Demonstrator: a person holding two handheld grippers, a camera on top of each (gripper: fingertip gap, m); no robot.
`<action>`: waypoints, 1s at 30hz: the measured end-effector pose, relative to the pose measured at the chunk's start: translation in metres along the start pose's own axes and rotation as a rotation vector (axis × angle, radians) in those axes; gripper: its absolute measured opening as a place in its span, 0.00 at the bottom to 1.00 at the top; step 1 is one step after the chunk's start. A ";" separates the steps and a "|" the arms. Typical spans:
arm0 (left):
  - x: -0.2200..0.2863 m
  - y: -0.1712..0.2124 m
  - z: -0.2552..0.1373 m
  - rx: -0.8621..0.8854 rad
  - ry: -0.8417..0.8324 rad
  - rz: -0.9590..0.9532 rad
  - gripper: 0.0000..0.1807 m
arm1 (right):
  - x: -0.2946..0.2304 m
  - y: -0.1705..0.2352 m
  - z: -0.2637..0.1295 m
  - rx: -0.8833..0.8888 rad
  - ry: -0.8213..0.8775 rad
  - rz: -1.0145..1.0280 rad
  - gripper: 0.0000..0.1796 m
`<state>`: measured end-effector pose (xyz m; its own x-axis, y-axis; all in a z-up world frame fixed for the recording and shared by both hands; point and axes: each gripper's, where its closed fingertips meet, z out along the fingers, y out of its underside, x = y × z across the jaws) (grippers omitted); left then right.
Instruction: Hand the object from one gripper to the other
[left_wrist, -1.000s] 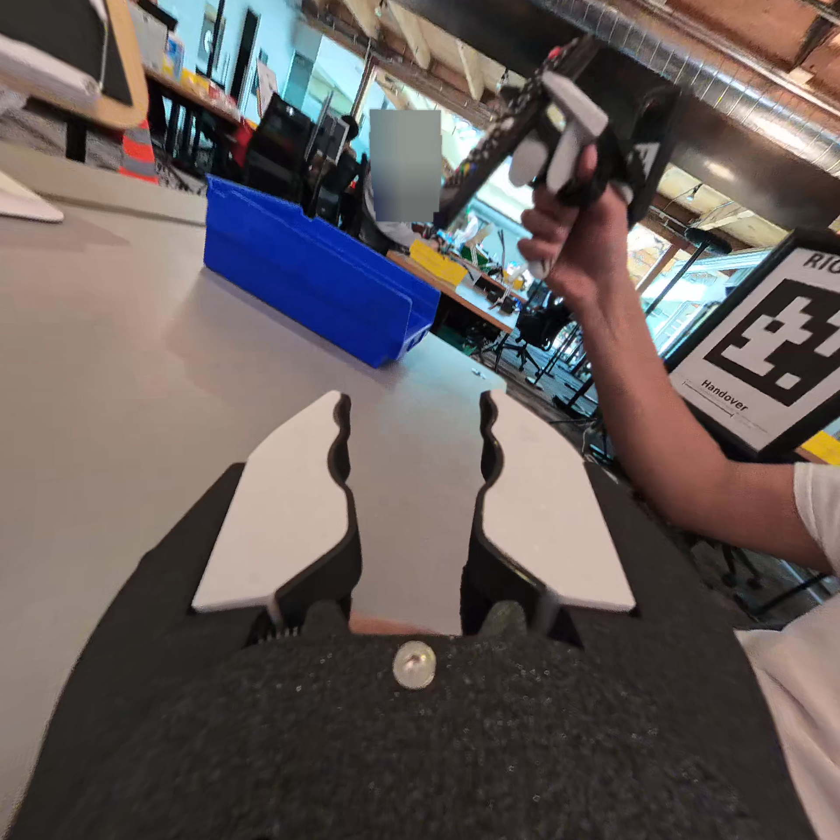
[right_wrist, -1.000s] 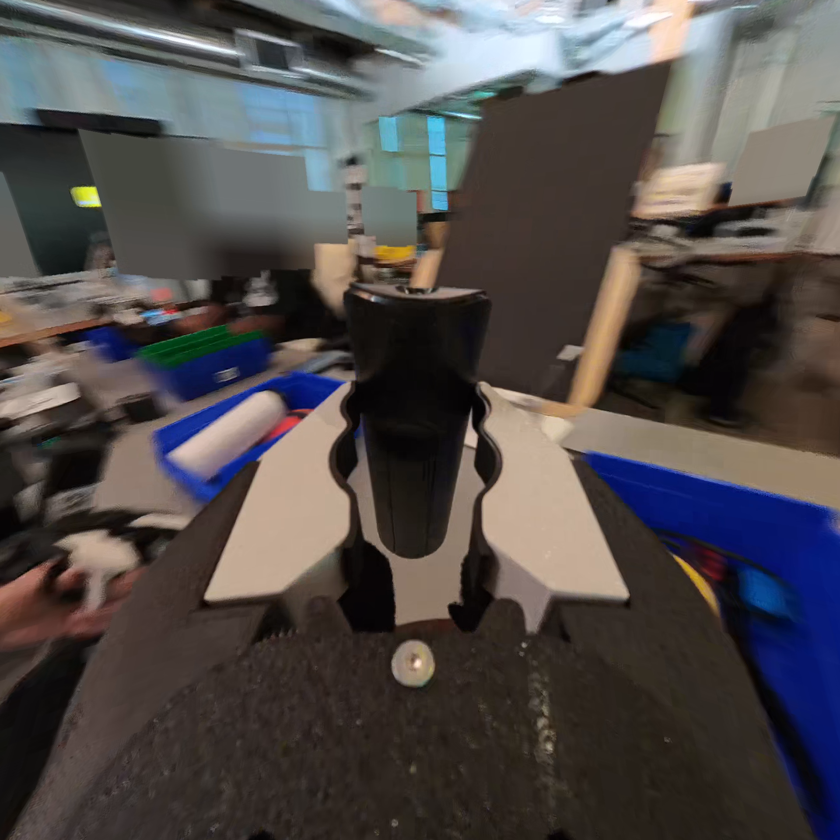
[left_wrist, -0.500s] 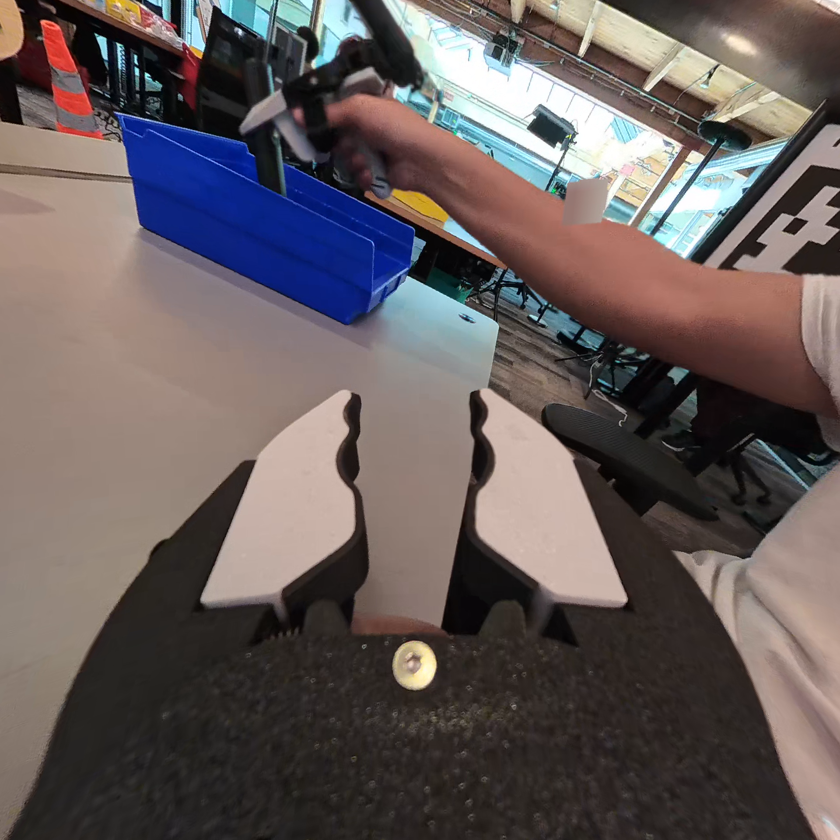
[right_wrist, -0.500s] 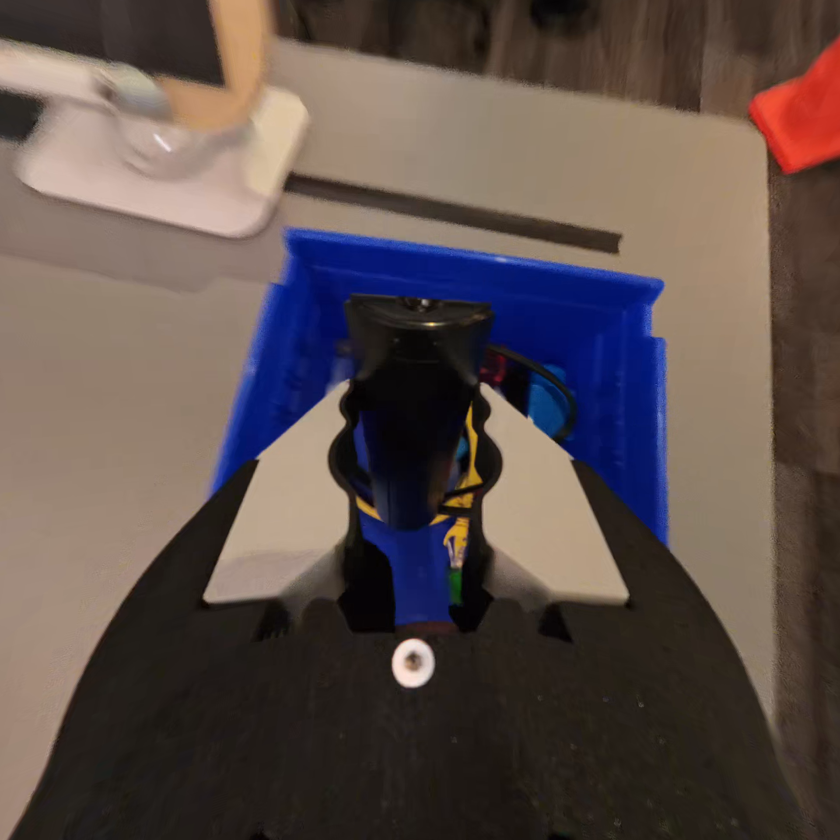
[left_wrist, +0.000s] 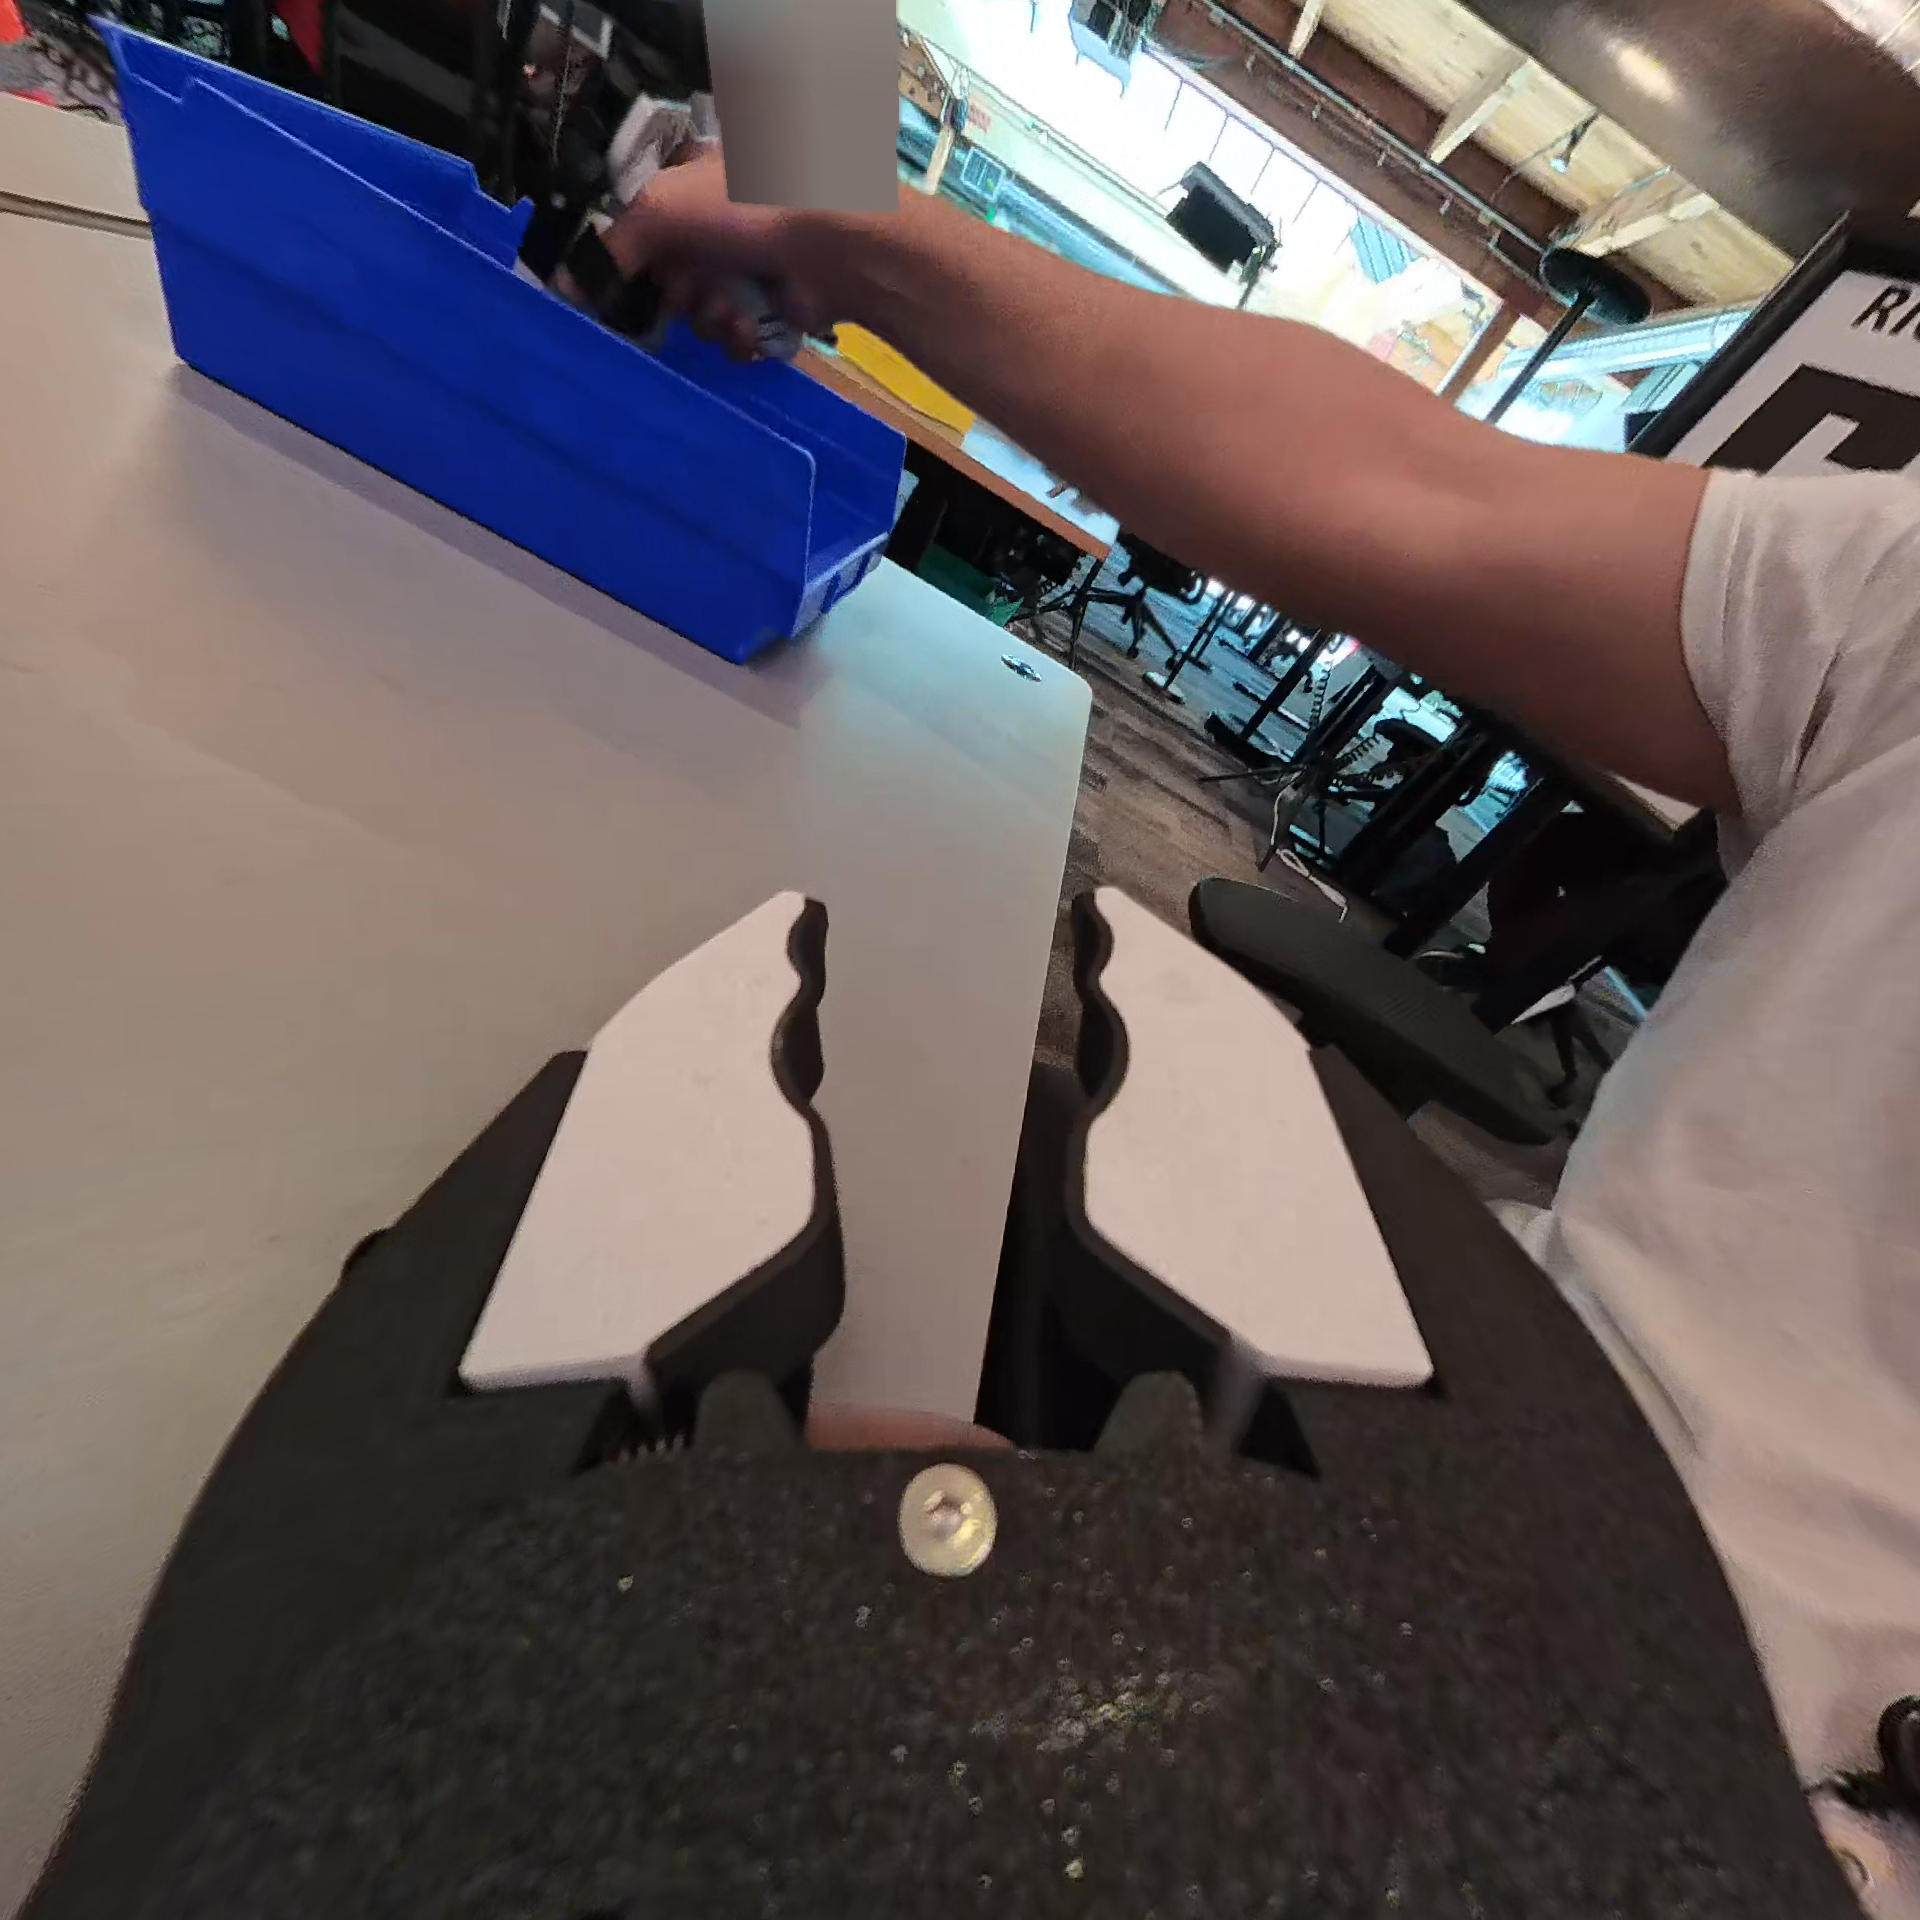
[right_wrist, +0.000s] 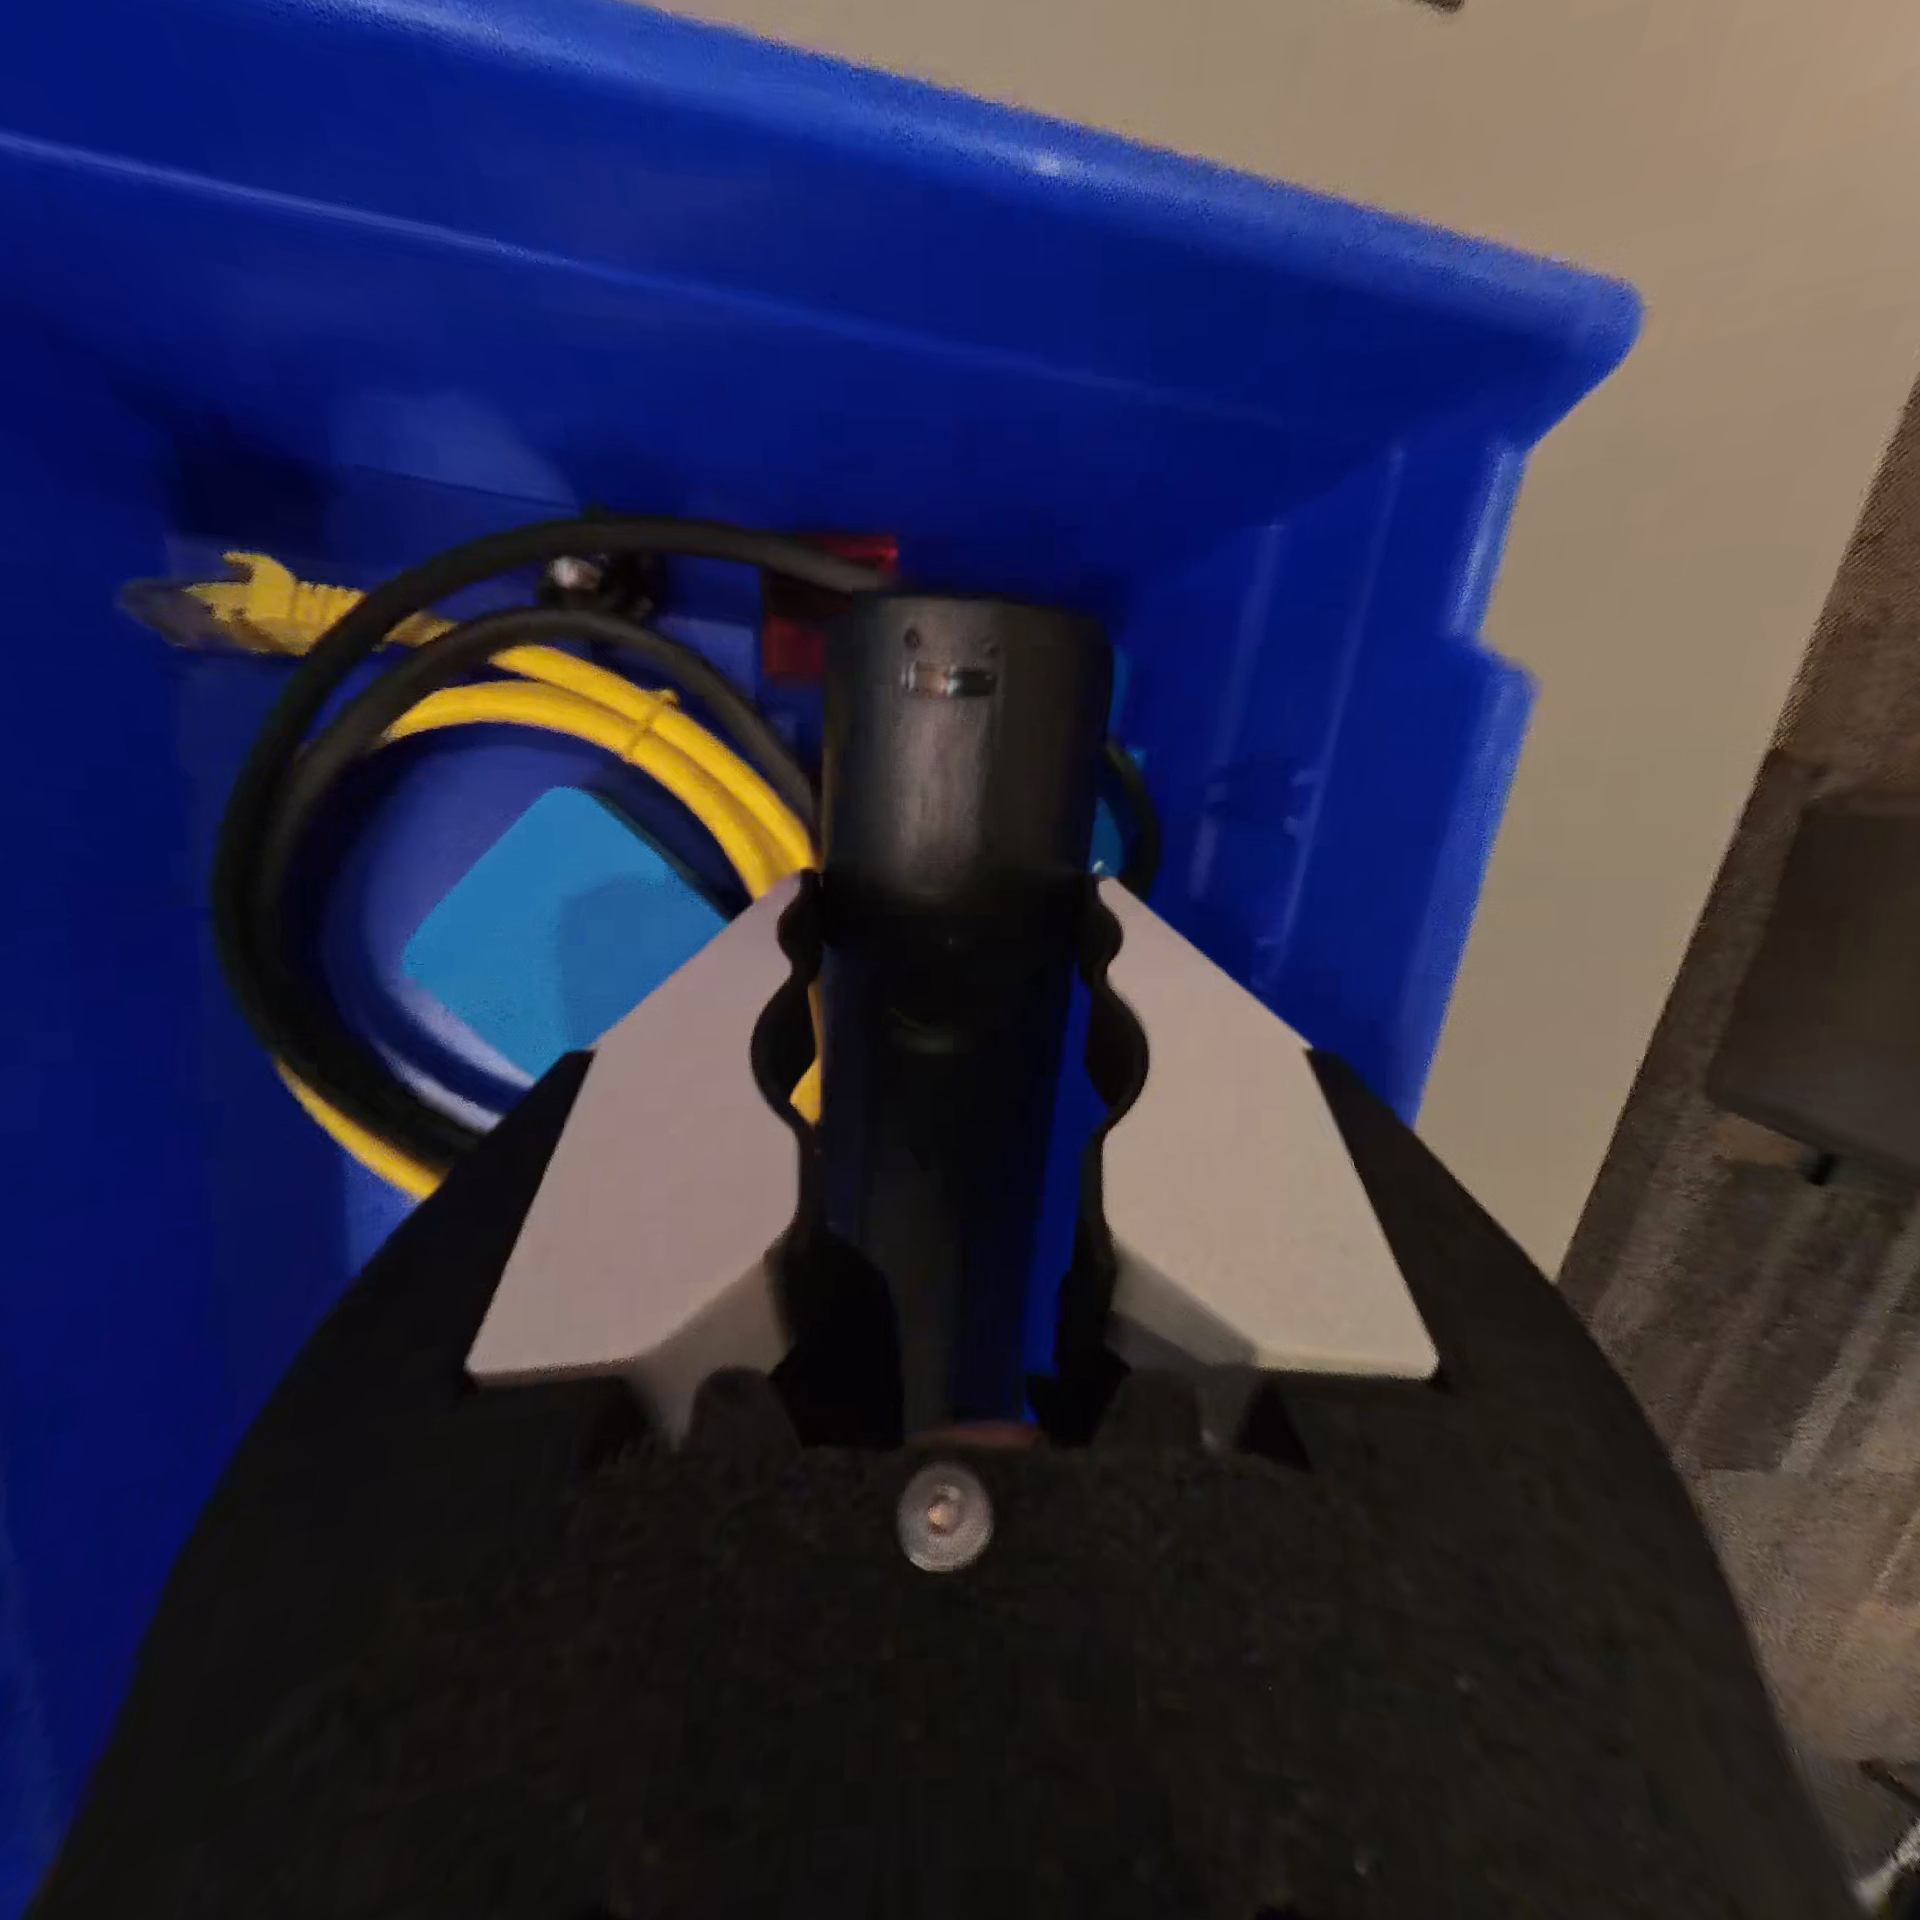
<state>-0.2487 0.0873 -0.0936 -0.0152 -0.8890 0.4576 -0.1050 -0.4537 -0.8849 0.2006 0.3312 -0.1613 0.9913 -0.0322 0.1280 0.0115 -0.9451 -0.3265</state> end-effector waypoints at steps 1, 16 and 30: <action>0.002 0.000 0.001 -0.004 -0.002 0.009 0.25 | 0.002 -0.003 0.000 0.015 0.002 0.007 0.28; -0.033 0.010 -0.047 -0.076 -0.456 0.139 0.29 | -0.109 0.105 -0.196 0.851 -0.289 0.040 0.36; -0.080 -0.004 -0.102 -0.067 -0.669 0.219 0.29 | -0.205 0.178 -0.135 0.920 -0.356 0.198 0.37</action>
<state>-0.3488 0.1668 -0.1178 0.5689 -0.8164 0.0994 -0.2305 -0.2743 -0.9336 -0.0182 0.1258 -0.1192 0.9661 0.0798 -0.2457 -0.2103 -0.3098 -0.9273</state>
